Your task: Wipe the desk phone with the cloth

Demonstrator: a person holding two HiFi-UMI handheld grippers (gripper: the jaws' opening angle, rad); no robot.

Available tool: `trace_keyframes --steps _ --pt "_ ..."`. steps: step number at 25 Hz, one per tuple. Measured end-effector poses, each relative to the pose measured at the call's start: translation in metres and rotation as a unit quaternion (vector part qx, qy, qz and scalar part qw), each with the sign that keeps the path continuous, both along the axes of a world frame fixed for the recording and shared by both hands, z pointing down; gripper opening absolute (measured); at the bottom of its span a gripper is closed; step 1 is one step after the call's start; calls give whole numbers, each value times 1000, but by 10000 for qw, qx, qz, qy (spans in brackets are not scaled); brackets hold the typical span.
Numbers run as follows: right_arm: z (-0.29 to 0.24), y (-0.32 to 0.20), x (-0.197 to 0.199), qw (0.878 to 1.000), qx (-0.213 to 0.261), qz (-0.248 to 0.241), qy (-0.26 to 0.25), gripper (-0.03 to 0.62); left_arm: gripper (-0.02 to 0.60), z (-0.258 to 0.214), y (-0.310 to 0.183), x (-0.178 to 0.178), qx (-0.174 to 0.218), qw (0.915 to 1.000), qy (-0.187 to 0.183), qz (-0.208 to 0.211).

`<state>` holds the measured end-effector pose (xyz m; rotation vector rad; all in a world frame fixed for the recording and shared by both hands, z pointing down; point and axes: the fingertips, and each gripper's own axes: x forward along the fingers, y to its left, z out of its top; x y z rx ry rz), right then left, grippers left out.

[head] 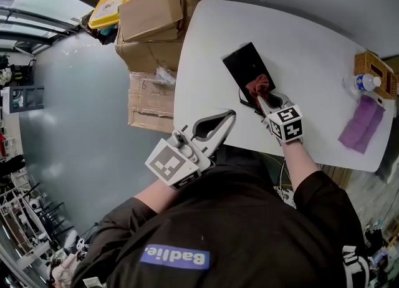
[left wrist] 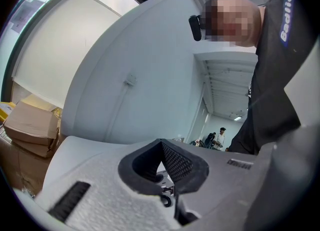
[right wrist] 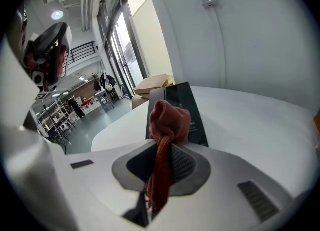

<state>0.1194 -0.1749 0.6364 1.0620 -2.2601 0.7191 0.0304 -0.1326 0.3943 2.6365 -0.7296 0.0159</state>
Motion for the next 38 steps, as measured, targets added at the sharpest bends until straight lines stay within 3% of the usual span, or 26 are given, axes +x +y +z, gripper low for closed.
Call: trace_keyframes --steps 7,11,18,21,28,34,38 --pt "-6 22 -37 9998 -193 56 24 49 5 -15 1 -50 278 9993 262 -11" --pt "-23 36 -57 9995 -188 239 -87 49 5 -20 10 -73 313 9993 171 114" --pt "-86 63 -91 9975 213 644 -213 49 5 -48 23 -101 673 9942 616 565" --pt "-111 78 -104 9954 385 830 -271 49 5 -40 29 -111 634 9937 543 753" --pt "-161 118 -113 9920 773 965 -263 49 5 -24 57 -105 498 9901 602 1169" --pt "-201 151 -108 9877 1257 812 -445 49 5 -36 100 -77 741 9850 378 1513" --pt "-215 183 -97 9837 1471 709 -747 49 5 -39 130 -58 781 9870 238 1385"
